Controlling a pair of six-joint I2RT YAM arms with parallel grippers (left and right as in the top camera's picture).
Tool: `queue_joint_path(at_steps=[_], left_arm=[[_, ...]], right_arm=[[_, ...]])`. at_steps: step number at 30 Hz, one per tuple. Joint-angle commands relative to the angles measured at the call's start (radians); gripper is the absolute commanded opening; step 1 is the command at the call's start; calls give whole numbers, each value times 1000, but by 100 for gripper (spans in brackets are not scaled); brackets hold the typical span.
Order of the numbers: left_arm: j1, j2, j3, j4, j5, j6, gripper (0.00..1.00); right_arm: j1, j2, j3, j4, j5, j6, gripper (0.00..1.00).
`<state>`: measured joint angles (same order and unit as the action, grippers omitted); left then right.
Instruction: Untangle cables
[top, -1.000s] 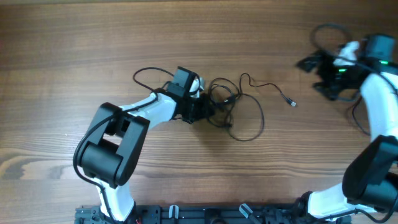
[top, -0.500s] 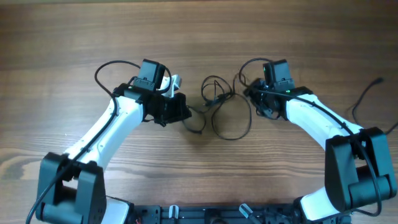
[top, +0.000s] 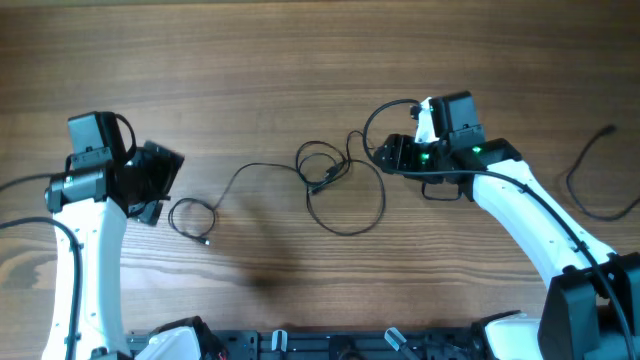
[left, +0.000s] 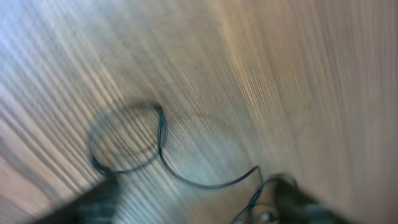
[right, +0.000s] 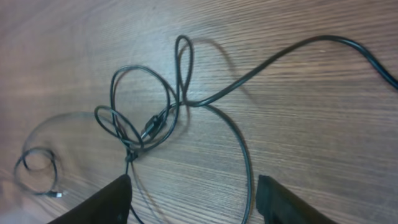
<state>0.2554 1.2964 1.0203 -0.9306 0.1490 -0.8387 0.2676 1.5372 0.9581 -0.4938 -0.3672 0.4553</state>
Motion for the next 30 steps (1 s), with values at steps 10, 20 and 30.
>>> queue_joint_path(at_steps=[10,20,30], left_arm=[[-448,183,-6,532,334,-168,99],[-702,549,-6,813,186,-613,68],[-688,406,14,950,-4,-274,4]], right_arm=[[21,15,-3,-19,247,185,82],[21,15,-3,-23,280,202,86],[21,15,-3,-61,280,203,78]])
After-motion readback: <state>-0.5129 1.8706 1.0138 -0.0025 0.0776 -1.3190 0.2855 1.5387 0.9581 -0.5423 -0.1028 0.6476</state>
